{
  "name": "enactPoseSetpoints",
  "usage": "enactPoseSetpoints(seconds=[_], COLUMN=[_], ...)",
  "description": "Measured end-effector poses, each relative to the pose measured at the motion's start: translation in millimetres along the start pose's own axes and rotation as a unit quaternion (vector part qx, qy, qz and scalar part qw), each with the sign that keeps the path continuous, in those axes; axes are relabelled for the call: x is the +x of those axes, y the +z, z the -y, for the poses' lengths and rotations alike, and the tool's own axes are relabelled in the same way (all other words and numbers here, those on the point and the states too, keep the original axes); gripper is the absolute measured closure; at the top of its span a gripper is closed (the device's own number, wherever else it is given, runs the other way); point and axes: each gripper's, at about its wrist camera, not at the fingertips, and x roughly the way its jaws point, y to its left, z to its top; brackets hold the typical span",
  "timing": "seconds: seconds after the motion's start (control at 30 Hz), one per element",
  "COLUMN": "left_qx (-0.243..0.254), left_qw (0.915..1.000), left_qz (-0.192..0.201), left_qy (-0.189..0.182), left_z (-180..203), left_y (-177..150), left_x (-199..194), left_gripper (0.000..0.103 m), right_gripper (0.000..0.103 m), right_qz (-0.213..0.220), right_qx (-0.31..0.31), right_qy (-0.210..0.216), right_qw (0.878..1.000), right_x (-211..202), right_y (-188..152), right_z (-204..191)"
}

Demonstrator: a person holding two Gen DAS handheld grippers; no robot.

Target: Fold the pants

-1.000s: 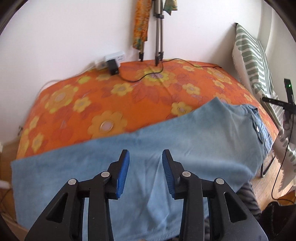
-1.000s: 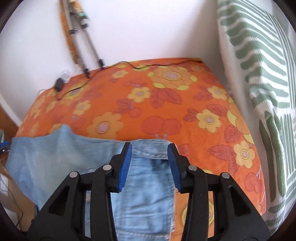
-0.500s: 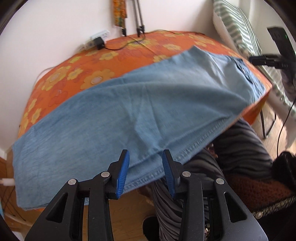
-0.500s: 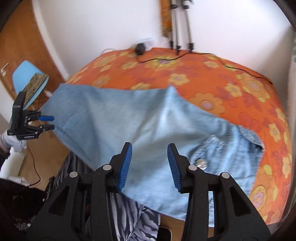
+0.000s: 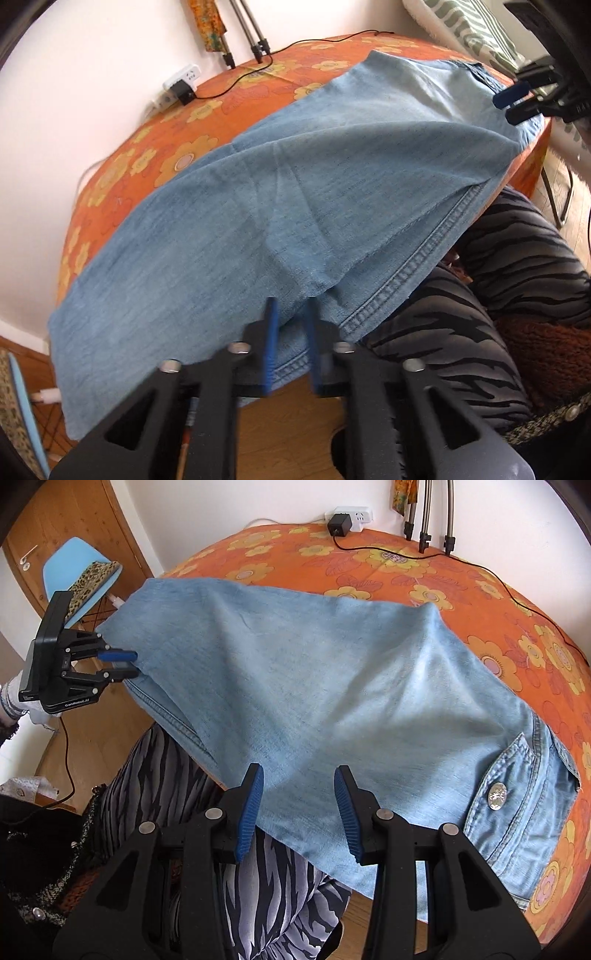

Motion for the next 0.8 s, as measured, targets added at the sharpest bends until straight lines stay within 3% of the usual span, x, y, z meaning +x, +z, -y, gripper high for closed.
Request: enactPoseSetpoints(seconds=[0.13, 0.5, 0.67, 0.8], left_qx=[0.002, 0.004, -0.006, 0.034], left_qw=[1.0, 0.9998, 0.9997, 0.9994], left_qz=[0.004, 0.021, 0.015, 0.003], left_qy=[0.006, -0.004, -0.019, -0.01], left_z=[-0.2, -0.9, 1.0, 8.3], left_y=[-0.3, -12.5, -2.8, 5.7], left_x=[0.7, -21.4, -12.4, -3.8], left_gripper=[0.101, 0.103, 0.081, 0.08], right_gripper=[0.062, 0.061, 0.061, 0.06], right_qz=[0.0, -0.01, -0.014, -0.019], right_qx=[0.001, 0.013, -0.008, -0.028], right_qy=[0.002, 0.005, 0.013, 0.008], right_qw=[1.0, 1.0, 1.0, 0.999], right_x=[2.4, 18.4, 19.6, 19.6], right_y=[6.1, 20.2, 21.9, 22.4], right_z=[0.2, 6.3, -6.3, -15.8])
